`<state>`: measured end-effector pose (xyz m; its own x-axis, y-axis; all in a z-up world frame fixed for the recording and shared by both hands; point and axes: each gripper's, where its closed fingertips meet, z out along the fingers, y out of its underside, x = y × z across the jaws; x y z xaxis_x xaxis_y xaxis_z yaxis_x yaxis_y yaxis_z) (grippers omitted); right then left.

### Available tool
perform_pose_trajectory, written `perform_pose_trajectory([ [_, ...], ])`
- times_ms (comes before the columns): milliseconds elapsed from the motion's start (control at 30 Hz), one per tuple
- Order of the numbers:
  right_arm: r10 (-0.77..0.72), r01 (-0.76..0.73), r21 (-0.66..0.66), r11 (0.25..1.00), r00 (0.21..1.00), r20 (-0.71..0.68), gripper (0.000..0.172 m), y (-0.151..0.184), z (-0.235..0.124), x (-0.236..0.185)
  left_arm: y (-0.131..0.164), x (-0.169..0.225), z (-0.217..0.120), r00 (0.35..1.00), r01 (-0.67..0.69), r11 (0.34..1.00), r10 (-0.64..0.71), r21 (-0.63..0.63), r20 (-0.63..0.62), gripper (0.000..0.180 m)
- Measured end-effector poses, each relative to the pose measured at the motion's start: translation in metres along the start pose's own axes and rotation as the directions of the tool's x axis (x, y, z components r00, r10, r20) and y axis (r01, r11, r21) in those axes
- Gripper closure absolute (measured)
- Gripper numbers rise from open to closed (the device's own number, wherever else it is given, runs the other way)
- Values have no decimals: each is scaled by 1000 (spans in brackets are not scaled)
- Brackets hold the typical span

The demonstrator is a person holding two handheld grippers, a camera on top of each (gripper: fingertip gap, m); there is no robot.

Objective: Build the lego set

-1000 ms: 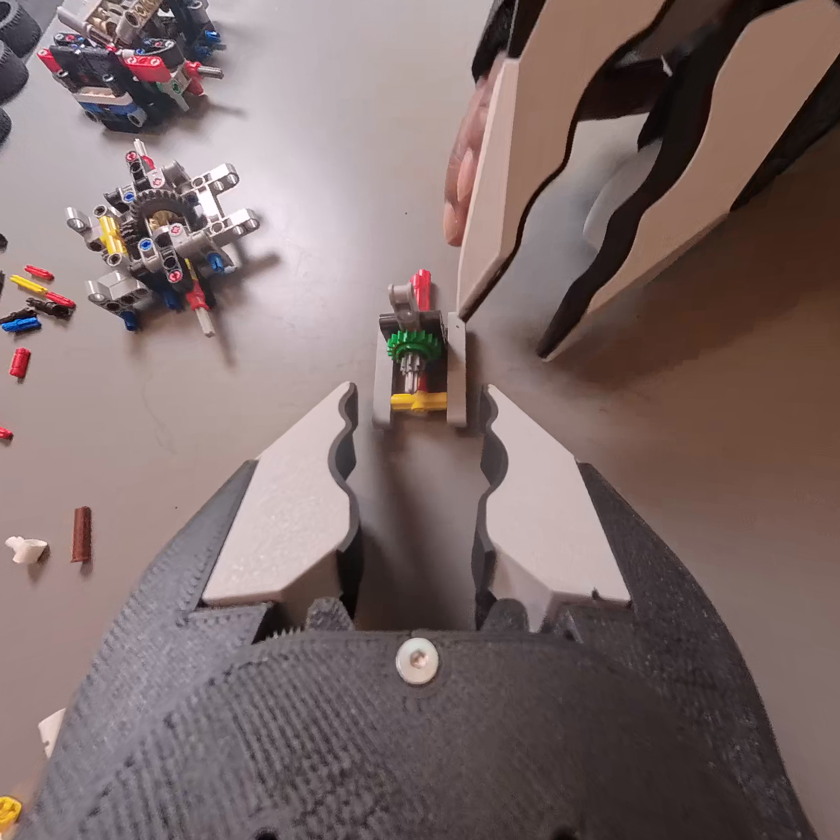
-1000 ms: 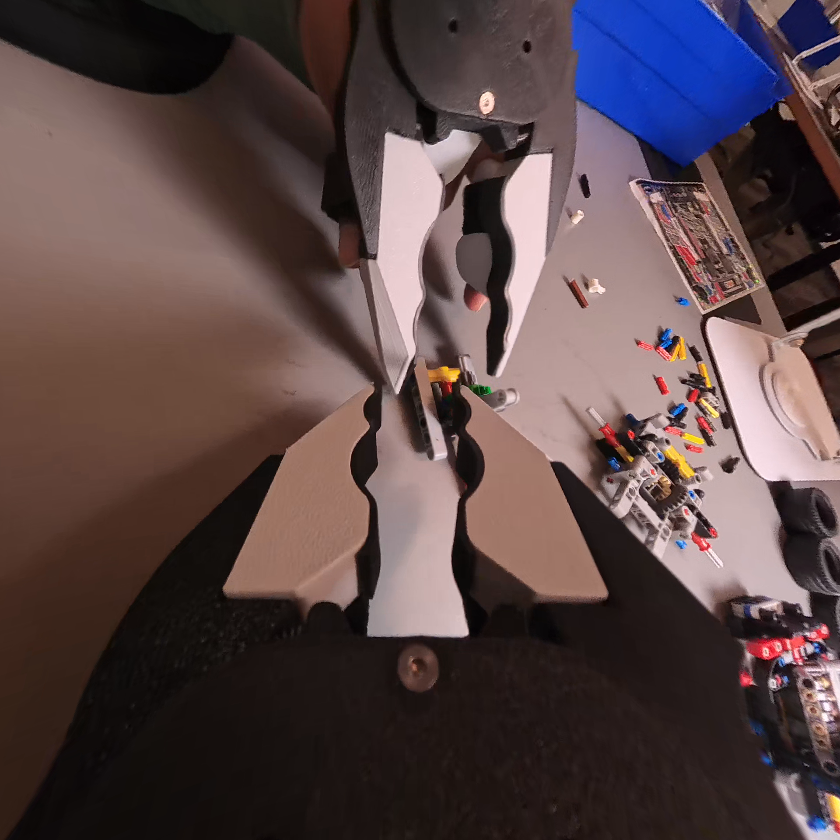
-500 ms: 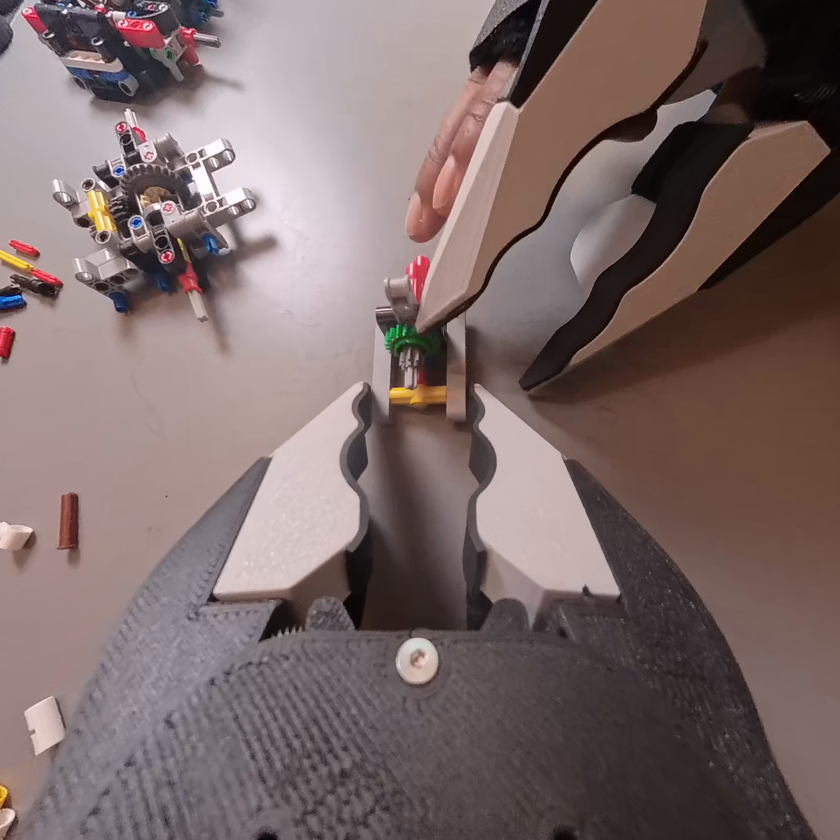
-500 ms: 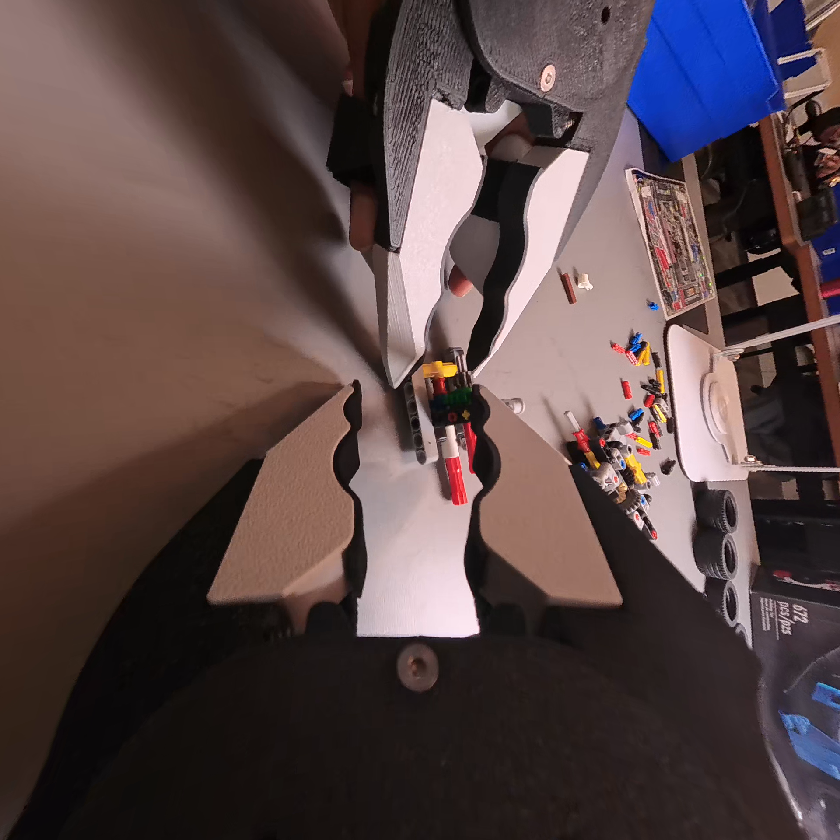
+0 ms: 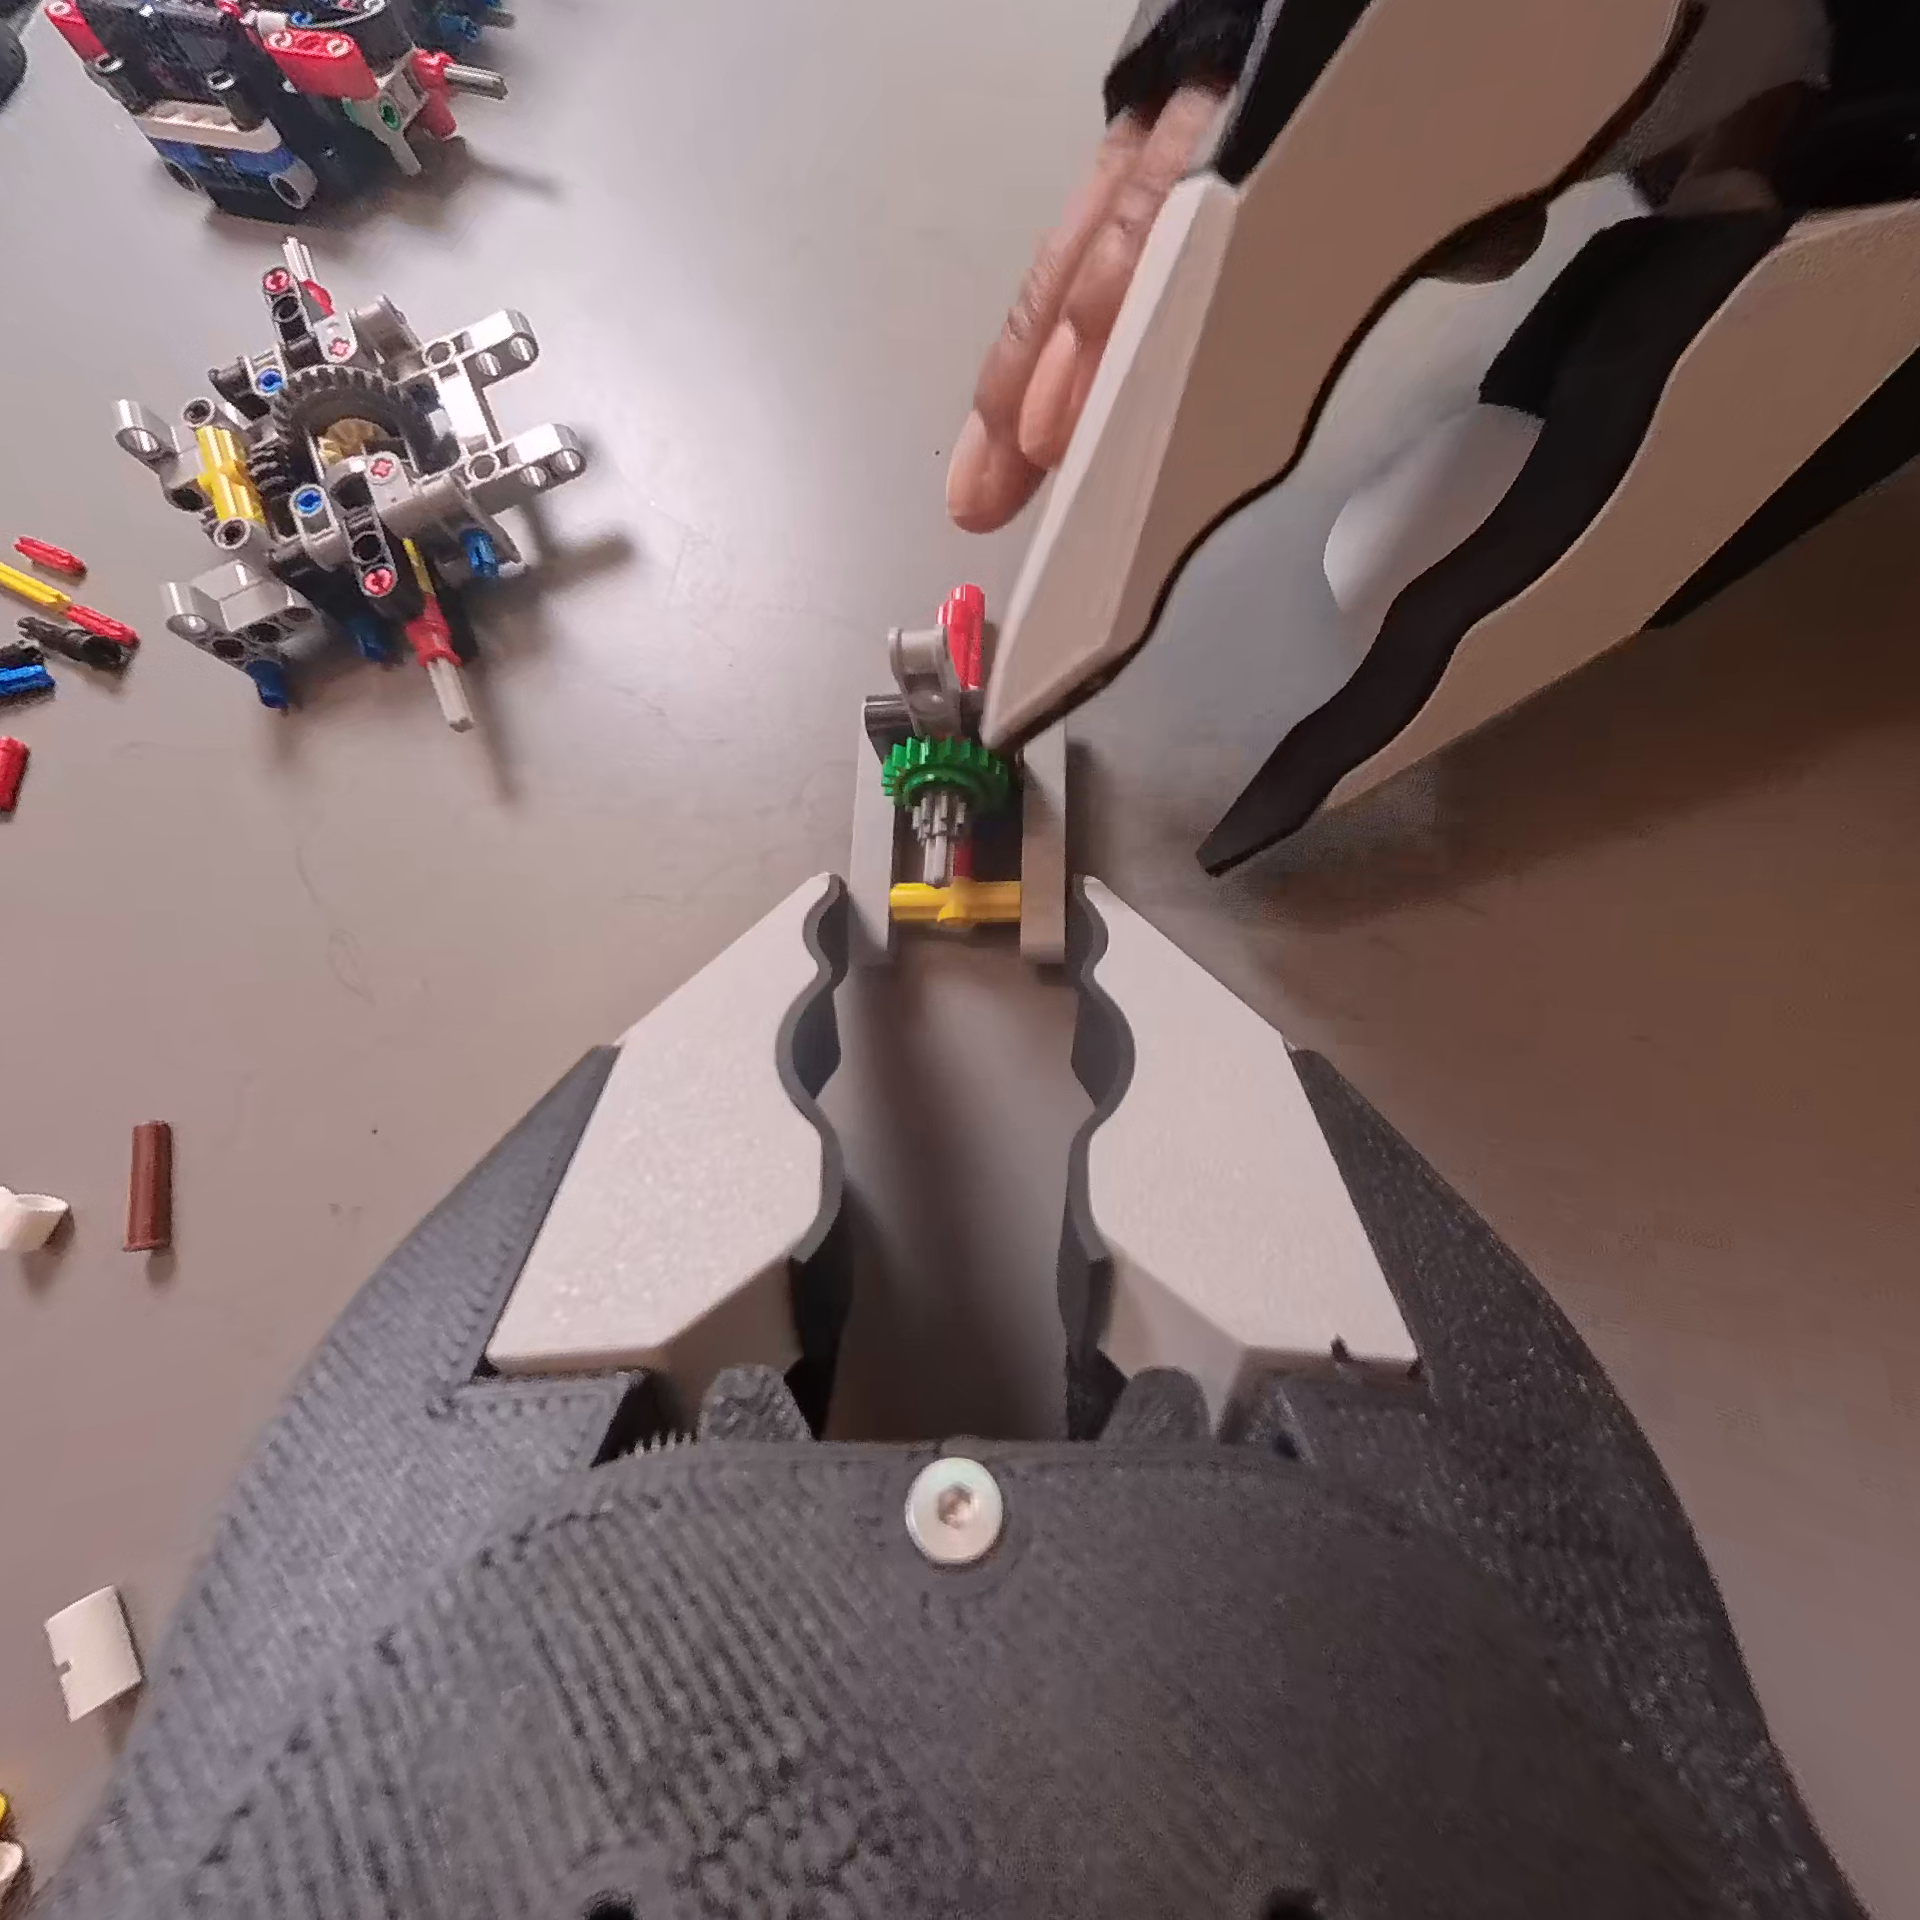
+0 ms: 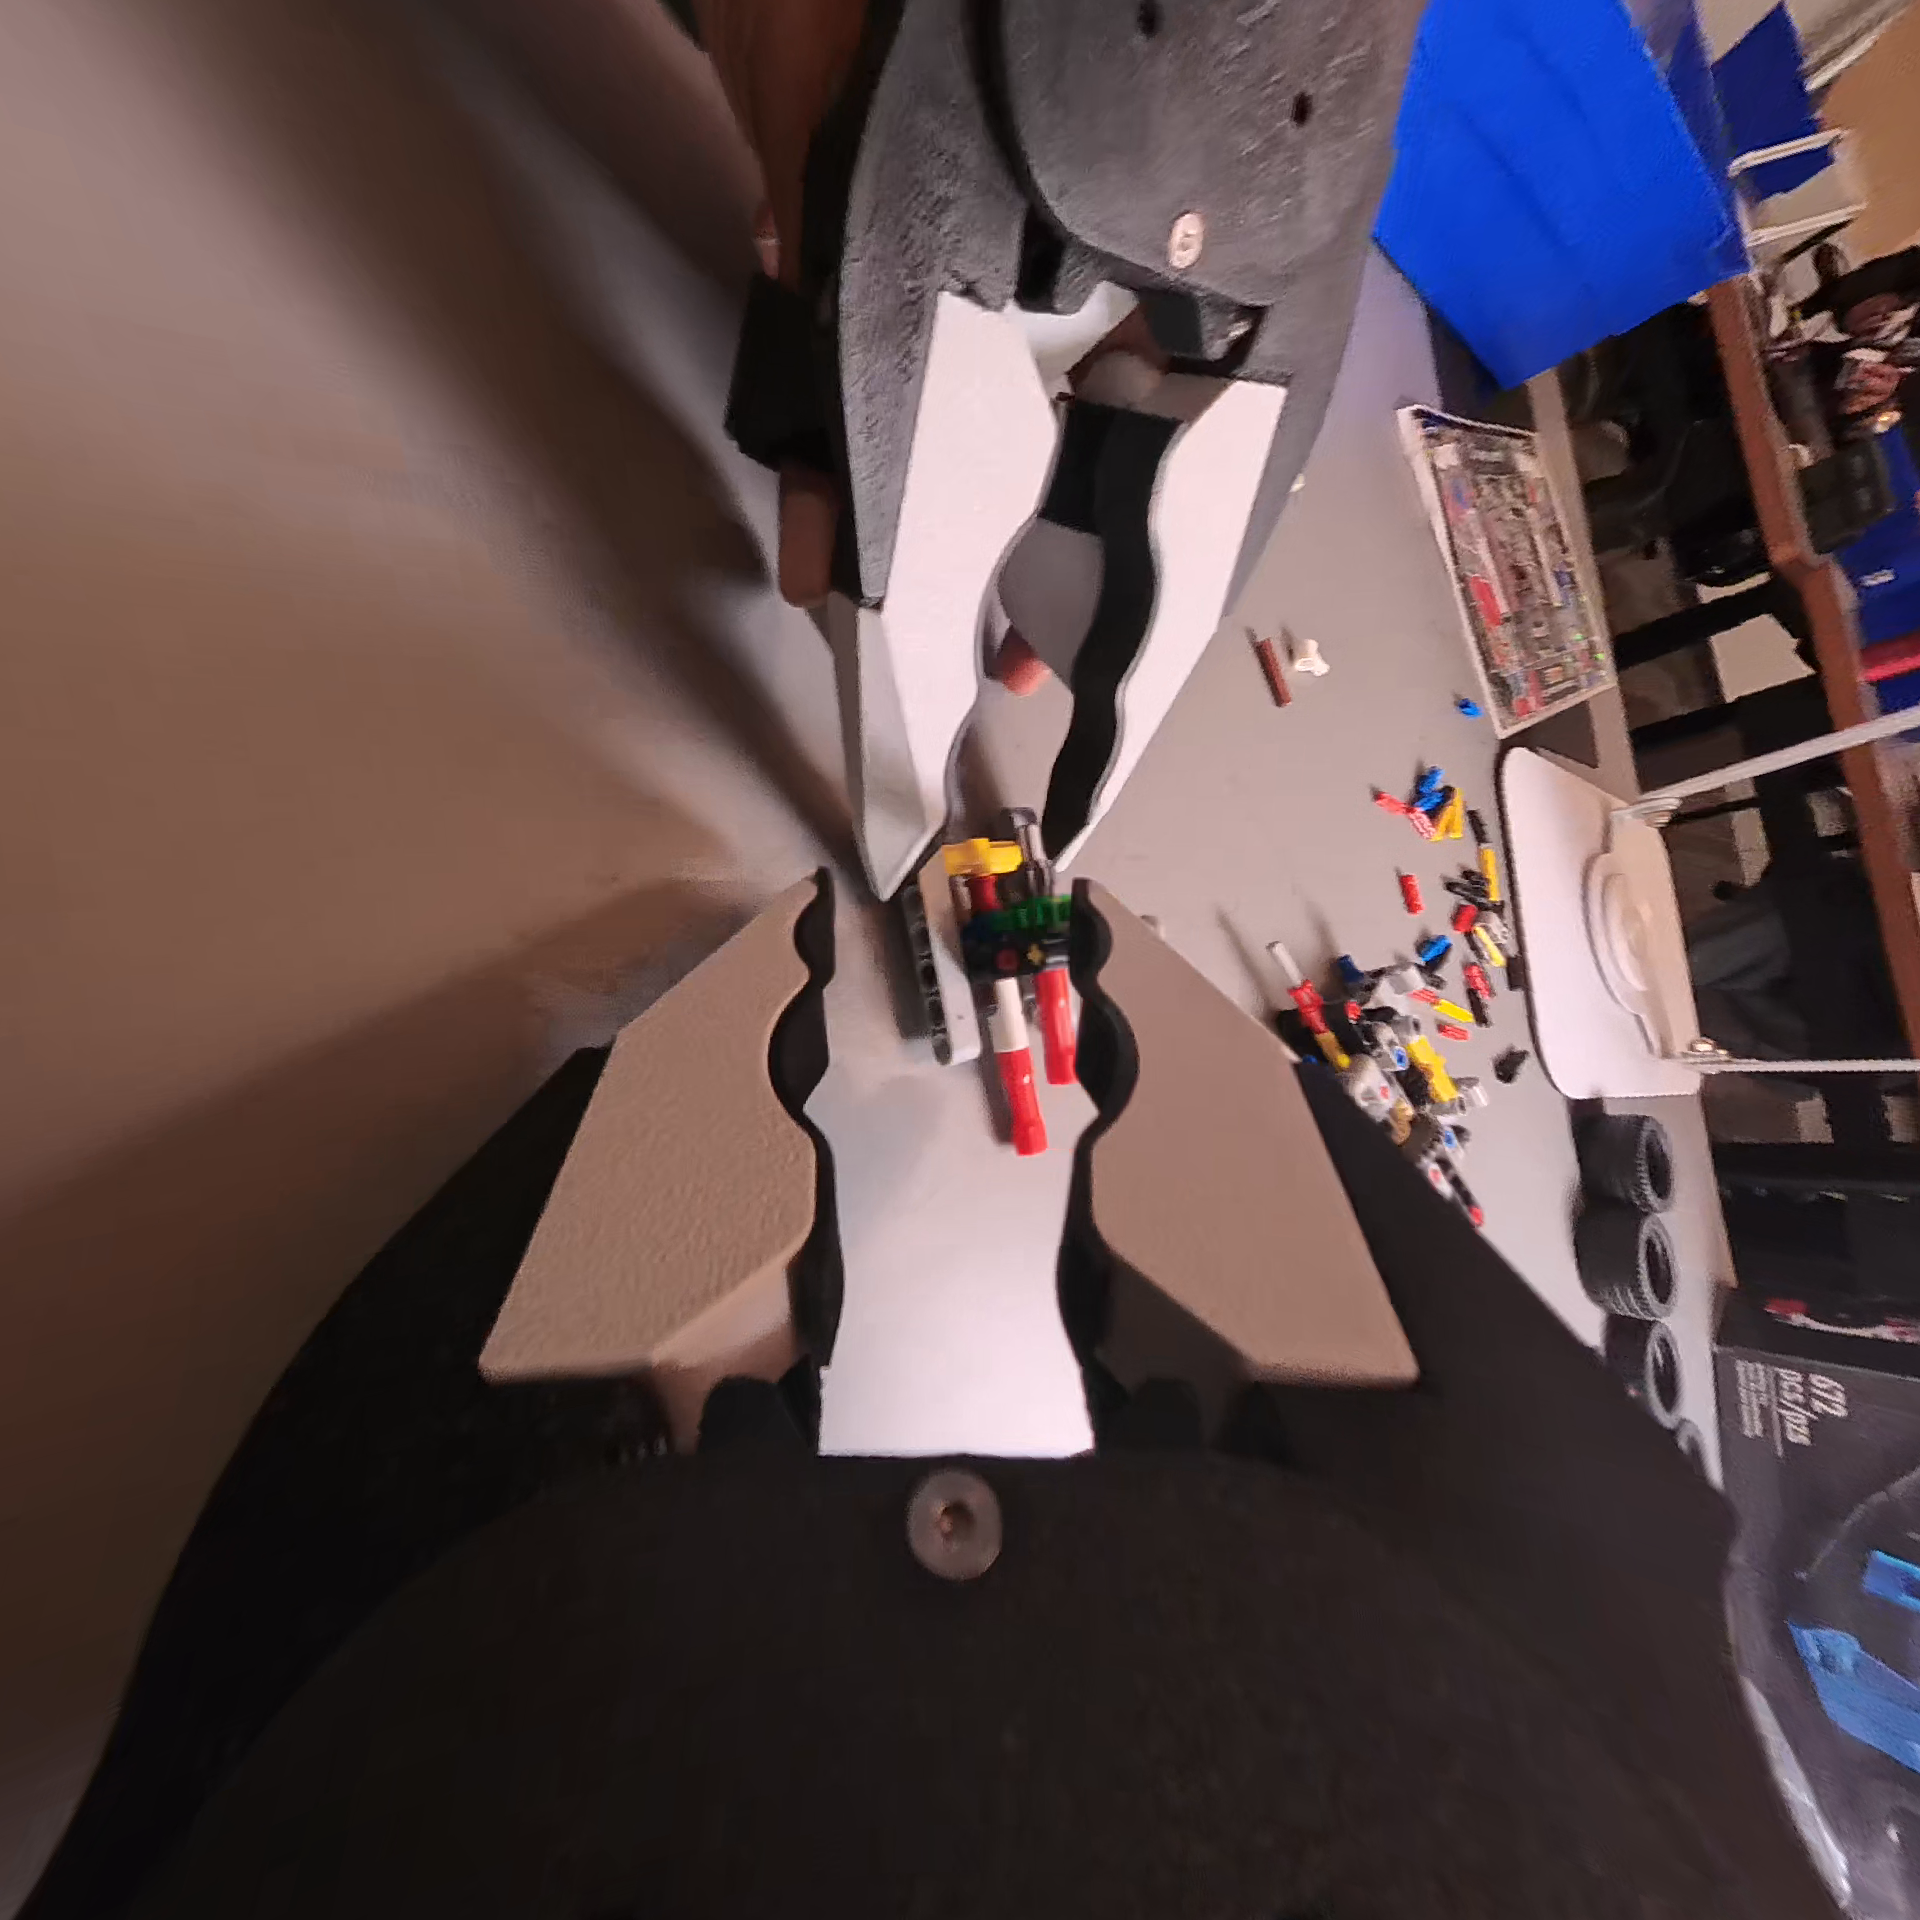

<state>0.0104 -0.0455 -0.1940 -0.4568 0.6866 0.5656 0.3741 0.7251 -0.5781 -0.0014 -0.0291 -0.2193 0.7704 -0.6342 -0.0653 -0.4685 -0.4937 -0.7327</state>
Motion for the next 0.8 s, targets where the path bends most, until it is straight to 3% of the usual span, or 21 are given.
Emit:
perform_pose_trajectory([
  [133, -6, 7, -31, 1000, 1000, 17, 124, 6, 6, -4, 0, 0, 0, 1000, -4, 1000, 4, -1, 4, 139],
  [433, -28, 31, -50, 998, 998, 49, 143, 10, 7, -14, -1, -1, 0, 1000, -22, 1000, 22, -3, 17, 140],
  [533, 8, -8, -5, 1000, 1000, 29, 140, 1, 2, -6, -1, -1, 0, 999, -33, 999, 33, -4, 24, 140],
  [633, -2, 1, -11, 1000, 1000, -23, 125, 1, 1, 4, -2, -1, 0, 998, -49, 999, 49, -3, 34, 140],
  [800, -29, 29, -49, 998, 999, 18, 130, 8, 6, -8, -4, -3, 1, 995, -73, 997, 74, -10, 61, 140],
])
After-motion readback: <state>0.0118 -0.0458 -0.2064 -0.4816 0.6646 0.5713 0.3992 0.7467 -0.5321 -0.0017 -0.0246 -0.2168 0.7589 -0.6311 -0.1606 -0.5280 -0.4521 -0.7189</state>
